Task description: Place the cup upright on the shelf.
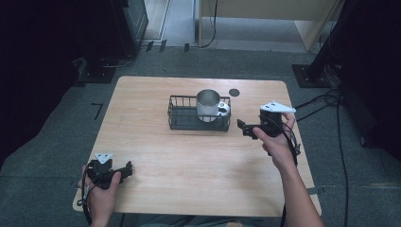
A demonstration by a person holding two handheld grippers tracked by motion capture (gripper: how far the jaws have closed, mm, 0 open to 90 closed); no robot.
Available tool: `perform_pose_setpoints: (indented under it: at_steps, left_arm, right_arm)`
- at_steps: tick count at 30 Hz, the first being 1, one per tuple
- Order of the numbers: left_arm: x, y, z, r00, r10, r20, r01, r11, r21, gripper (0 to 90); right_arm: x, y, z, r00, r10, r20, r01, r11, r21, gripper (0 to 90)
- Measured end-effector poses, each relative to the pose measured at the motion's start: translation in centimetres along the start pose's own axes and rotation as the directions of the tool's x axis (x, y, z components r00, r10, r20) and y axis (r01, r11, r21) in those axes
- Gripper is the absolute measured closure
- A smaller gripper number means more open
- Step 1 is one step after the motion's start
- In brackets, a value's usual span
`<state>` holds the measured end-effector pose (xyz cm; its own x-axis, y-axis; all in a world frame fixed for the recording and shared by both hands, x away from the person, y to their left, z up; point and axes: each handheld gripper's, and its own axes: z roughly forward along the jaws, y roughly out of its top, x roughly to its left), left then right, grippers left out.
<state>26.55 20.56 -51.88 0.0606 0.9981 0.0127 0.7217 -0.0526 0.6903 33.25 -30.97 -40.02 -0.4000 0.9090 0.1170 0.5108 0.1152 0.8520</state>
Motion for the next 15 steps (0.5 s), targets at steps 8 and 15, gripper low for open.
perform_pose_setpoints:
  at_steps: [8, 15]
  left_arm:
    - [0.0, 0.0, 0.0, 1.0000, 0.000, 0.000, 0.000, 1.0000, 0.000, 0.0]
    - [0.0, 0.0, 0.0, 1.0000, 0.001, 0.000, -0.001, 1.0000, 0.001, 0.0]
  right_arm:
    - [-0.2, -2.2, -1.9, 0.9998, -0.004, 0.017, 0.004, 1.000, 0.006, 0.0]
    - [-0.8, -4.2, -3.0, 0.9990, 0.018, 0.040, -0.019, 1.000, 0.015, 0.0]
